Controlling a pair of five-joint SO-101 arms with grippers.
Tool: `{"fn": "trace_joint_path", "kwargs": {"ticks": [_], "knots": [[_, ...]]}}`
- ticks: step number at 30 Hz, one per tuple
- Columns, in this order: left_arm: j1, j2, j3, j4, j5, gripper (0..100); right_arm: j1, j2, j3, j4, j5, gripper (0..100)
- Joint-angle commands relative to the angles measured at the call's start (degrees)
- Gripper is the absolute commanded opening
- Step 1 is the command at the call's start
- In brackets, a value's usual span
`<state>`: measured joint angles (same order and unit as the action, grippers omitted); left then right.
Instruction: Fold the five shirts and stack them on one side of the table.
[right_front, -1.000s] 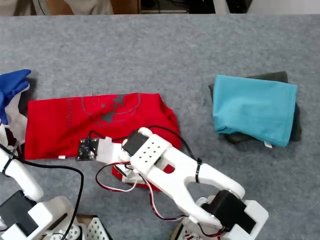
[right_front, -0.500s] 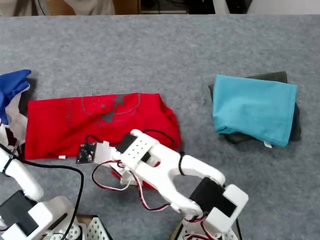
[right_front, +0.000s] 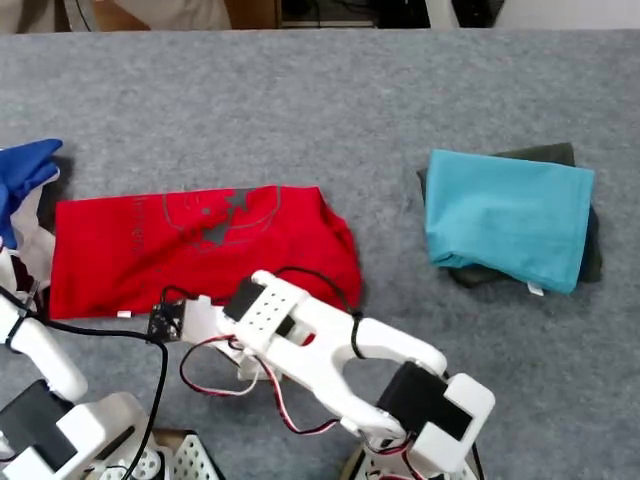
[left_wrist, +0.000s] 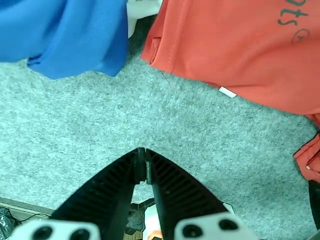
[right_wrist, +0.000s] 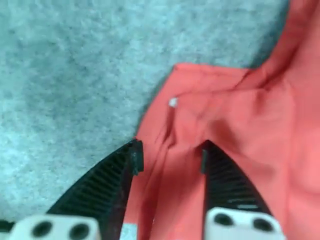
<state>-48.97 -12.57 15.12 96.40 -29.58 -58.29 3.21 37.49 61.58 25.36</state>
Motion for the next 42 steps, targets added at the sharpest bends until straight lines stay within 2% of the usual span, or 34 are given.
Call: {"fn": "trace_joint_path", "kwargs": {"ticks": [1,5,8,14,21,25,29,33,37,42], "knots": [[-0.6,-2.0,-0.4,-0.1,-0.4,2,-0.5,1.6,-0.2,-1.3,-1.1,8.0],[-0.6,-2.0,-0.9,1.4,-0.6,2,0.8,2.8,-1.0,-0.8,-1.5,2.3],[-0.4,-2.0,-0.9,2.2,-0.5,2,2.9,3.8,-2.3,-0.4,-4.8,0.1],[-0.4,-2.0,-0.9,2.2,-0.6,2,7.5,4.0,-4.4,-0.4,-6.1,0.2],[-0.3,-2.0,-0.9,2.2,-0.6,2,12.0,4.2,-18.8,12.9,-5.2,0.2],[-0.2,-2.0,-0.9,2.2,-0.6,2,17.9,4.6,-29.7,20.0,-2.5,0.2],[-0.1,-2.0,-0.9,2.2,-0.6,2,22.0,7.3,-40.4,24.2,1.5,0.2],[-0.1,-2.0,-1.0,2.2,-0.6,2,22.4,14.5,-52.0,27.6,6.9,0.2],[-0.2,-2.0,-1.0,2.2,-0.6,2,22.3,23.0,-61.7,28.0,15.5,0.2],[-0.2,-2.1,-1.0,2.3,-0.6,2,22.2,32.4,-69.6,28.0,29.8,0.2]]}}
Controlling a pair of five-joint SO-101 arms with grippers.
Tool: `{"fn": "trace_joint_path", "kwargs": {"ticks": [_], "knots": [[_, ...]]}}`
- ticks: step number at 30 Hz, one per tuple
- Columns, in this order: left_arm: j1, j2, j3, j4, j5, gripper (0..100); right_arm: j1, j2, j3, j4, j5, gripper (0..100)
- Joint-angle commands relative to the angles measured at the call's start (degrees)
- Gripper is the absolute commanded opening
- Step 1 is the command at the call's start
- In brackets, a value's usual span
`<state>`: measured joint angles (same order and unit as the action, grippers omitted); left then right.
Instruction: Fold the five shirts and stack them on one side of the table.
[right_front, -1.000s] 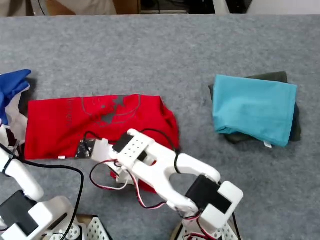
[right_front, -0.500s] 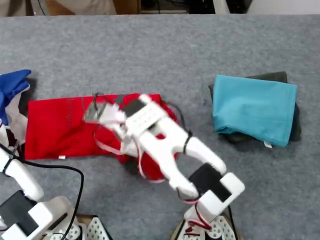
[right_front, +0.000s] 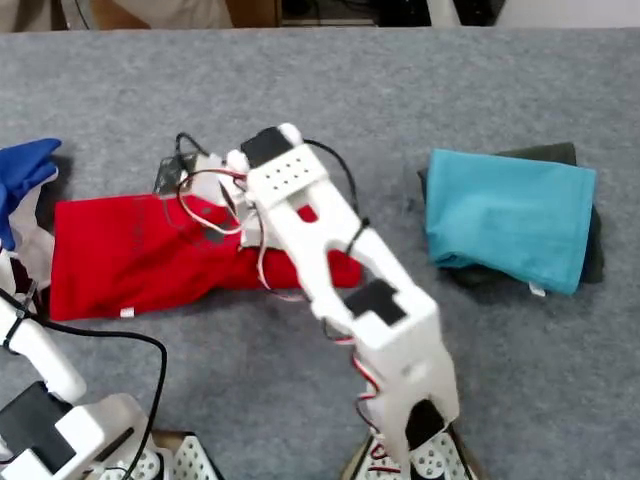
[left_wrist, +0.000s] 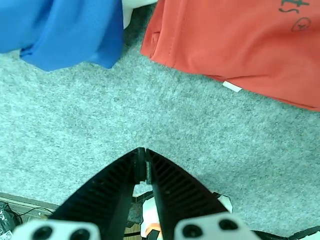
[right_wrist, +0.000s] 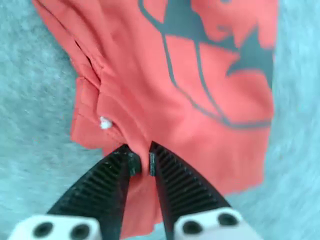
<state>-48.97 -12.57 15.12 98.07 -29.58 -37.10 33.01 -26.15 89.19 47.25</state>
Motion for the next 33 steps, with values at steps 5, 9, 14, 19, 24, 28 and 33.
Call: {"fn": "trace_joint_path", "kwargs": {"ticks": [5,9,14,19,24,28,33], "knots": [[-0.4,-2.1,-1.0,0.6,-0.6,2,-0.6,6.8,-12.2,2.9,15.3,0.5],[-0.3,-2.1,-1.0,0.6,-0.7,2,-2.2,8.2,-16.3,4.2,17.1,0.5],[-0.4,-2.1,-1.0,0.6,-0.7,2,-2.2,9.6,-19.9,4.0,14.1,9.6],[-0.4,-2.1,-1.0,0.6,-0.7,2,-1.6,9.7,-25.4,7.3,11.3,38.3],[-0.4,-2.1,-1.0,0.6,-0.7,2,0.0,9.2,-32.2,13.3,10.0,22.7],[-0.5,-2.1,-1.0,0.6,-0.7,2,2.0,4.7,-30.2,13.3,5.5,0.0],[-0.7,-2.1,-1.0,0.6,-0.7,2,0.7,-8.7,-12.5,13.2,3.3,0.3]]}}
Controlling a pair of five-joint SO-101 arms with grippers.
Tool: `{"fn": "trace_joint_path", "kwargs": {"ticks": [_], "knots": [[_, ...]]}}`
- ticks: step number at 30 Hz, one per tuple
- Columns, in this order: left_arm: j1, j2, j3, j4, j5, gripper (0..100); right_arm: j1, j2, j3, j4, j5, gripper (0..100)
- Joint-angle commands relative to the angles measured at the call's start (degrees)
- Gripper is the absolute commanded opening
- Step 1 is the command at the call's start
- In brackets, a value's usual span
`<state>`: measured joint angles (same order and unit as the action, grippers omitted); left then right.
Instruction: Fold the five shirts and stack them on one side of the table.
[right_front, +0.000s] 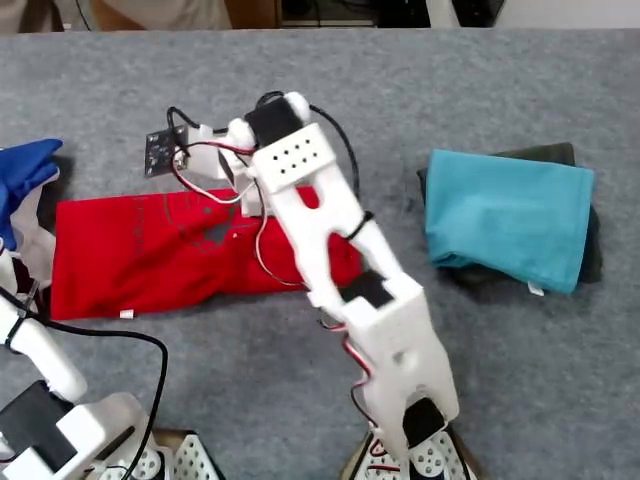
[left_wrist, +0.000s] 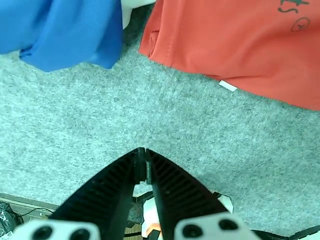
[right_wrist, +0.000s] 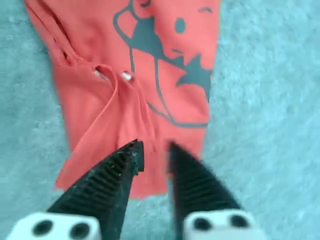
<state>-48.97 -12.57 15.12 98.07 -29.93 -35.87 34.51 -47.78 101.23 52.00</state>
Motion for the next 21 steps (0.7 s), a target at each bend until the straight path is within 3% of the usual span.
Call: {"fn": "trace_joint_path", "kwargs": {"ticks": [1,7,12,21], "knots": [[-0.7,-2.1,-1.0,0.6,-0.3,2,-1.5,-13.2,14.2,1.0,-1.4,0.2],[-0.7,-2.1,-1.0,0.6,-0.1,2,-2.0,-26.2,45.4,-14.7,-4.5,0.2],[-0.7,-2.1,-1.0,0.6,-0.3,2,-0.1,-27.0,60.7,-25.8,-4.7,0.2],[-0.7,-2.1,-1.0,0.6,-0.3,2,10.3,-19.6,52.4,-40.4,-4.7,0.2]]}}
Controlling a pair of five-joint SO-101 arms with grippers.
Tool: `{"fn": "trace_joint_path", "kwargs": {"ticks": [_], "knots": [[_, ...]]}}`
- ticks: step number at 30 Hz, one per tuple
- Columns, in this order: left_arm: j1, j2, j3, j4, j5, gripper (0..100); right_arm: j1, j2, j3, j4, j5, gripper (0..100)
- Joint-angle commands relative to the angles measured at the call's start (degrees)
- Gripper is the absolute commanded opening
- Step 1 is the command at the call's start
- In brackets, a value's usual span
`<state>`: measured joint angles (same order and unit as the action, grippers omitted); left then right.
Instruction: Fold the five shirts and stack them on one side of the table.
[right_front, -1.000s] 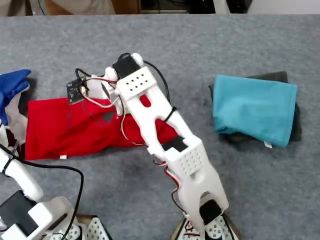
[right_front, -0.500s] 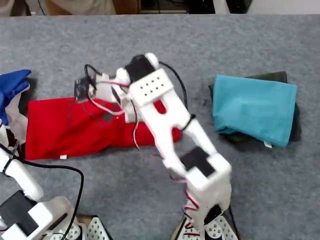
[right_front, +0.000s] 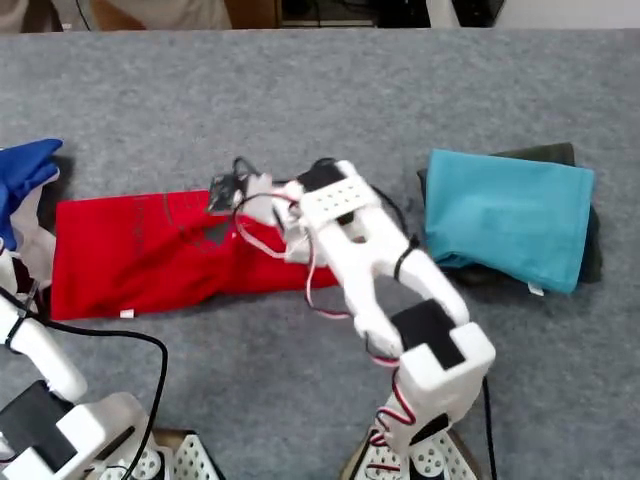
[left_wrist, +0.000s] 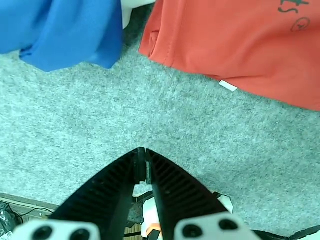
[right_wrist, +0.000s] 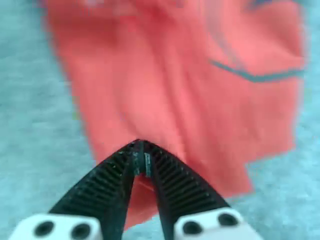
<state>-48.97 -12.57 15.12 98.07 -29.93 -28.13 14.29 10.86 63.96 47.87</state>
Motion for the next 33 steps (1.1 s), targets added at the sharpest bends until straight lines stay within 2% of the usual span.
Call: {"fn": "trace_joint_path", "kwargs": {"ticks": [1,8,13,23,29,33], "knots": [[-0.7,-2.1,-1.0,0.6,-0.3,2,2.7,1.5,-8.7,-3.5,-0.4,0.2],[-0.7,-2.1,-1.0,0.6,-0.2,2,0.6,10.7,-20.6,-6.9,-0.7,0.2],[-0.8,-2.1,-0.9,0.6,-0.2,2,-1.5,13.6,-28.0,-1.8,-0.7,0.2],[-0.8,-2.2,-1.0,0.6,-0.1,2,2.7,25.9,-35.5,-1.2,-0.7,0.2],[0.3,-6.4,-1.0,0.6,-0.1,2,1.1,21.6,-50.9,9.6,-1.6,0.2],[3.5,-10.8,-1.0,0.4,-0.1,12,-3.3,15.4,-65.3,20.9,-6.2,0.2]]}}
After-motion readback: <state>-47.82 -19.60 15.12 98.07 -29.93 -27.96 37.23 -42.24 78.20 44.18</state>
